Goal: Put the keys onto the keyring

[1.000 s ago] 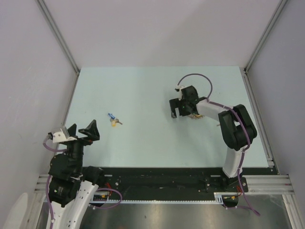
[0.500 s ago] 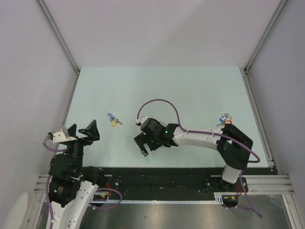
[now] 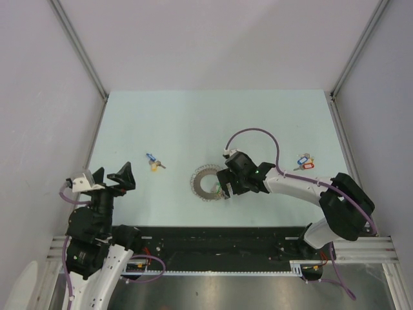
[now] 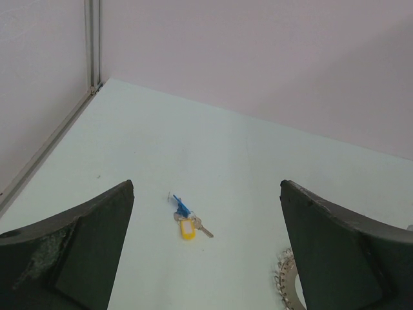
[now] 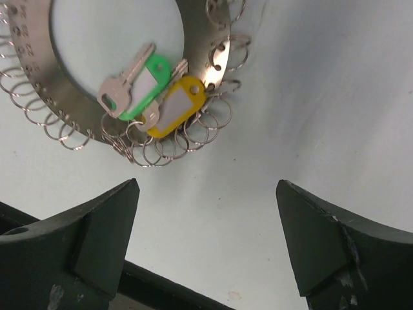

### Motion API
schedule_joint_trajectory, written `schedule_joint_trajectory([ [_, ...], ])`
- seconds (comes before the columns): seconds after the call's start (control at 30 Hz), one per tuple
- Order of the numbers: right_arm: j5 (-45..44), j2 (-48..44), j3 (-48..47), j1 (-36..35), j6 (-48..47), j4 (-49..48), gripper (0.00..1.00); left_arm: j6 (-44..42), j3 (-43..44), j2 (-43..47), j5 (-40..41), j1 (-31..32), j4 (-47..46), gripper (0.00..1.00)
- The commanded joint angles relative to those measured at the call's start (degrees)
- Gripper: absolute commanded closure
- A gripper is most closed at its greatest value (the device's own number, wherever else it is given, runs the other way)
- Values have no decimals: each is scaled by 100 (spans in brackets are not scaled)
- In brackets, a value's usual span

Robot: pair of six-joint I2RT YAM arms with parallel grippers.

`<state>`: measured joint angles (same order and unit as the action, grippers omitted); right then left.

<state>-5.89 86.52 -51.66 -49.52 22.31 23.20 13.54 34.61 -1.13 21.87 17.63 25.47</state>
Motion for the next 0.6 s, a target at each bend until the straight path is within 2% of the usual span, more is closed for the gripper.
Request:
schedule_joint_trajectory([
  [0.0, 501, 66, 156, -40, 143, -614, 7, 17, 19, -107, -60, 30, -25, 0],
  [0.33, 1712, 919, -62, -681, 310, -2029, 8, 17, 11, -169, -95, 30, -34, 0],
  [0.47, 1671, 1042, -519, -1129, -146, -1846, 8, 8, 11, -204, -121, 30, -34, 0],
  [0.57, 1390, 736, -608, -1105, -305, -1539, 7, -1, 2, -230, -174, 30, -34, 0],
])
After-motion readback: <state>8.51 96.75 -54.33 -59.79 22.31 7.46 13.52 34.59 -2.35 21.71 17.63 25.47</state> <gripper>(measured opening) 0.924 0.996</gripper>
